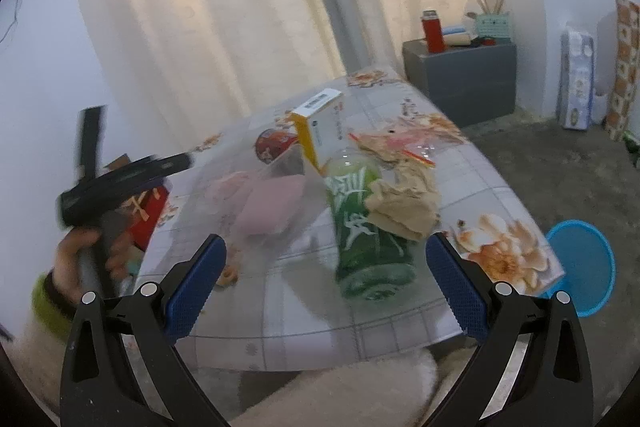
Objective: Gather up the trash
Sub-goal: 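Grasp the clear plastic bag with the left tool while the right tool grasps the clear tray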
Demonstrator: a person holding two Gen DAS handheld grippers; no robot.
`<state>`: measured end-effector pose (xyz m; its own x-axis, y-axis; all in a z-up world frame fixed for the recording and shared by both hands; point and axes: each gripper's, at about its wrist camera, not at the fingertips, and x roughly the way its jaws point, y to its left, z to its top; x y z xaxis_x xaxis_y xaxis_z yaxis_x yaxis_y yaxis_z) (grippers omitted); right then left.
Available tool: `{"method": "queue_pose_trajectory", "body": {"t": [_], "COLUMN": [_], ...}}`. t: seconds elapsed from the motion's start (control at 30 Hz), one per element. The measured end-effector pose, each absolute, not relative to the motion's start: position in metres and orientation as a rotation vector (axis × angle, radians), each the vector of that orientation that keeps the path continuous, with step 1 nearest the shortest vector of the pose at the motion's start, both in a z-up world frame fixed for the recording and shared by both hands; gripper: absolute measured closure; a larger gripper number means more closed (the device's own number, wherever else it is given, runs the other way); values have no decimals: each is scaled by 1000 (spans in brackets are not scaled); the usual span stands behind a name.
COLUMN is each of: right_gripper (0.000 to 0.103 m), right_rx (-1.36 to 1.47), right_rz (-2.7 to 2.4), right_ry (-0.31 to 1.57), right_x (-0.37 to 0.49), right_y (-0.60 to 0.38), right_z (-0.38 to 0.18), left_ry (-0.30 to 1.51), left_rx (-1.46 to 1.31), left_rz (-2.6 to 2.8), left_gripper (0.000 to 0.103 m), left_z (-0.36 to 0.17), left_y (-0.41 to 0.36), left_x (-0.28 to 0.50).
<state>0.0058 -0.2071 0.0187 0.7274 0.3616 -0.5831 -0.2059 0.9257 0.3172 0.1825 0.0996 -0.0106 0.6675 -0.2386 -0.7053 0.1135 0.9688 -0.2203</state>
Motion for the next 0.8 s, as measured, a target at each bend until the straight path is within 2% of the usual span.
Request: {"method": "queue_pose_trajectory", "body": {"t": [0.2,0.27,0.33,0.5,0.8], "right_gripper": [7,7,7,7,7], "right_rx": [301,353,423,566,627], "right_rz": [398,412,457,484,376], "right_ry": [758,812,880,996,1143], "right_x": [20,32,48,83,121], "right_y": [-195,-191,-185,-170,-133], "right_z": [15,15,14,12,-6], "left_ry": [1045,1090,1118,1127,1082], "left_rx": [-118,-74,-42,-18,-13], "left_rz": [-158,-97,-66,-57,-76], "left_gripper": [6,15,17,30,35], "left_z": [-56,-73,-85,-100,-103], "left_y": [103,104,104,100,99], "left_x": [259,273,281,279,275]}}
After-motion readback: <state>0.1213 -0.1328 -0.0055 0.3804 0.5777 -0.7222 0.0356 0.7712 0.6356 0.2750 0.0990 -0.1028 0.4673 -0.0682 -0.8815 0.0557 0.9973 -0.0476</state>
